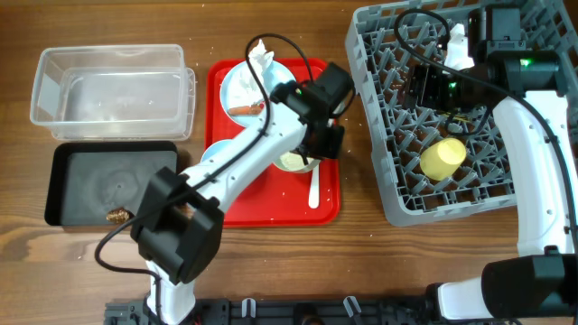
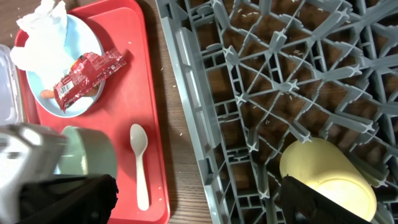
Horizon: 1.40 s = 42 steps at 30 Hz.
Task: Sort waste into correct bins and load items into the dishwasher rack
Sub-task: 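Tip the green bowl over the black tray to pour out the rice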
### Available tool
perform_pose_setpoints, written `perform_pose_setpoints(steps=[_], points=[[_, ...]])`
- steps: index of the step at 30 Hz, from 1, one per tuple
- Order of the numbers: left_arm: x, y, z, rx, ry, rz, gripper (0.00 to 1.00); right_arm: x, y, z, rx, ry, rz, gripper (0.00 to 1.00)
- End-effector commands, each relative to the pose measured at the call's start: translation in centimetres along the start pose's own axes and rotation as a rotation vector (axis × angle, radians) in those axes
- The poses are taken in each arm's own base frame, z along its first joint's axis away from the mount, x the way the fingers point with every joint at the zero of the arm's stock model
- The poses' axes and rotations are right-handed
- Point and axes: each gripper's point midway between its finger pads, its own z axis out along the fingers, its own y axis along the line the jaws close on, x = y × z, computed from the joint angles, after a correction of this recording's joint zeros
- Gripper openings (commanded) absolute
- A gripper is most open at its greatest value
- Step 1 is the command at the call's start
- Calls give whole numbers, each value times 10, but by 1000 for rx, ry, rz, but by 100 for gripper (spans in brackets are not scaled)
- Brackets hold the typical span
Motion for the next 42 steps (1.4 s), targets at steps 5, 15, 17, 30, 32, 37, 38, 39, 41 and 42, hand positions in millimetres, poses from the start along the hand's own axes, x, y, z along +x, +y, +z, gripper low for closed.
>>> perform_pose_setpoints(steps=[5,15,17,30,32,37,38,39,41,42], points=[[-4,96,-105,105,-58,-294,4,1,-2,-4,11,-10,-33,87],[38,238,-149,107,-67,-514,4,4,-3,-4,13,0,-30,87],[45,251,-158,255,-113,-512,4,4,-3,-4,13,0,-30,86],[110,330,-170,759,-574,-744,4,10,-4,-4,22,24,-34,87],[114,339,-174,772,-628,-769,4,10,-5,-4,26,23,-34,87],[115,350,-187,806,-724,-784,4,10,-6,-4,34,23,-33,87],[113,349,-190,819,-741,-780,4,10,-6,-4,34,24,-34,87],[113,349,-191,824,-747,-779,4,10,-6,-4,34,24,-33,87],[111,349,-194,838,-758,-782,4,11,-6,-4,34,26,-32,87],[111,348,-196,850,-763,-787,4,11,-6,-4,34,28,-32,87]])
